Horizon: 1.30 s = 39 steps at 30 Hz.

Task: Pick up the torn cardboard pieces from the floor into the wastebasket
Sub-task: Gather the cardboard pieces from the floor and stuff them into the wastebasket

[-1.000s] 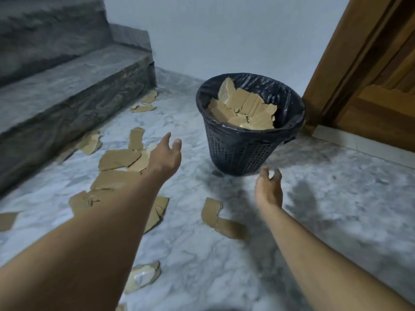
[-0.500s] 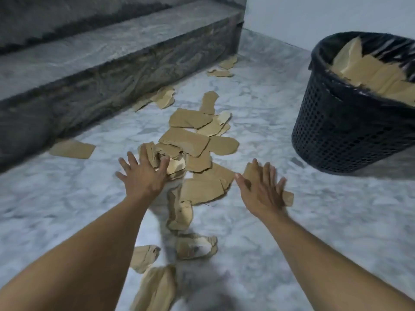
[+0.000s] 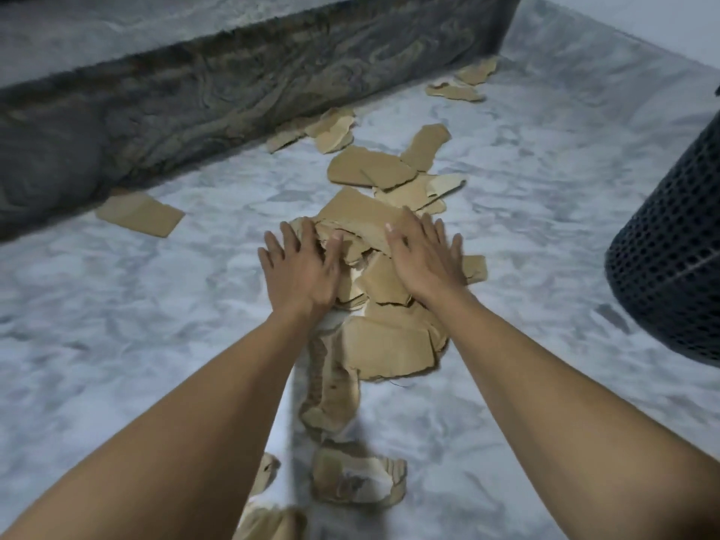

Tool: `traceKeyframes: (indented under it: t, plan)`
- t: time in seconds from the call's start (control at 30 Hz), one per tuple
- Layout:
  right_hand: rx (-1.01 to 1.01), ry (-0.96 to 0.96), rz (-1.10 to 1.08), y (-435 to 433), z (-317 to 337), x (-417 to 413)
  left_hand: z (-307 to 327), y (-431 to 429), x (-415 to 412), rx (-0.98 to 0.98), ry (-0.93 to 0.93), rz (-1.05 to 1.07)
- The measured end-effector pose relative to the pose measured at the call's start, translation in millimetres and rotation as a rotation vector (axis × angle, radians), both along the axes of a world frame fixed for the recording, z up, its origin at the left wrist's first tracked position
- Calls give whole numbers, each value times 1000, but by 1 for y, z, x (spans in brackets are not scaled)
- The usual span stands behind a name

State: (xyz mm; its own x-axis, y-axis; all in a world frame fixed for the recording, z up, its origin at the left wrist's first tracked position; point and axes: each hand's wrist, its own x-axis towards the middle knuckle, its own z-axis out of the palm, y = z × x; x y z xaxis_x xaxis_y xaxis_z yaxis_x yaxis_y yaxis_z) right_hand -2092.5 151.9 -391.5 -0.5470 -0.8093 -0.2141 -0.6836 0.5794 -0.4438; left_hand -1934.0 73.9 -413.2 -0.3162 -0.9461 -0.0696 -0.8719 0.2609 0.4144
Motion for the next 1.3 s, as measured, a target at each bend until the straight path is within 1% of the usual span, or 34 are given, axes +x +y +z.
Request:
traceKeyframes:
  t: [0.13, 0.23, 0.3, 0.33, 0.4, 0.47, 0.6, 0.83, 0.97, 1.03, 1.17, 1.3]
  plan:
    - [-191, -65, -52, -14, 4, 27, -5, -1, -5, -50, 117, 38]
    - [-309, -253, -97, -17, 6, 36, 1, 0, -6, -86, 303, 59]
    - [-342, -353, -133, -20, 5, 41, 12, 6, -8, -35, 451, 106]
    - [-332, -362, -141, -22, 5, 44, 18, 9, -9, 11, 520, 146]
    - [-309, -341, -141, -24, 5, 49, 28, 11, -10, 91, 618, 199]
    - [-309, -326, -136, -25, 5, 51, 36, 10, -11, 145, 645, 198]
    - [-361, -328, -188, -24, 6, 51, 41, 10, -14, 383, 834, 241]
    - [-514, -351, -302, -21, 5, 57, 46, 10, -9, 549, 968, 358]
    - [-518, -250, -358, -6, 17, 52, 62, 17, -14, 626, 1048, 355]
    - [-575, -261, -386, 3, 33, 45, 78, 25, -24, 662, 1085, 337]
    - [-665, -210, -504, 22, 86, 25, 134, 43, -52, 703, 1150, 231]
    - [-759, -91, -594, 46, 161, -8, 208, 63, -90, 703, 1229, 75]
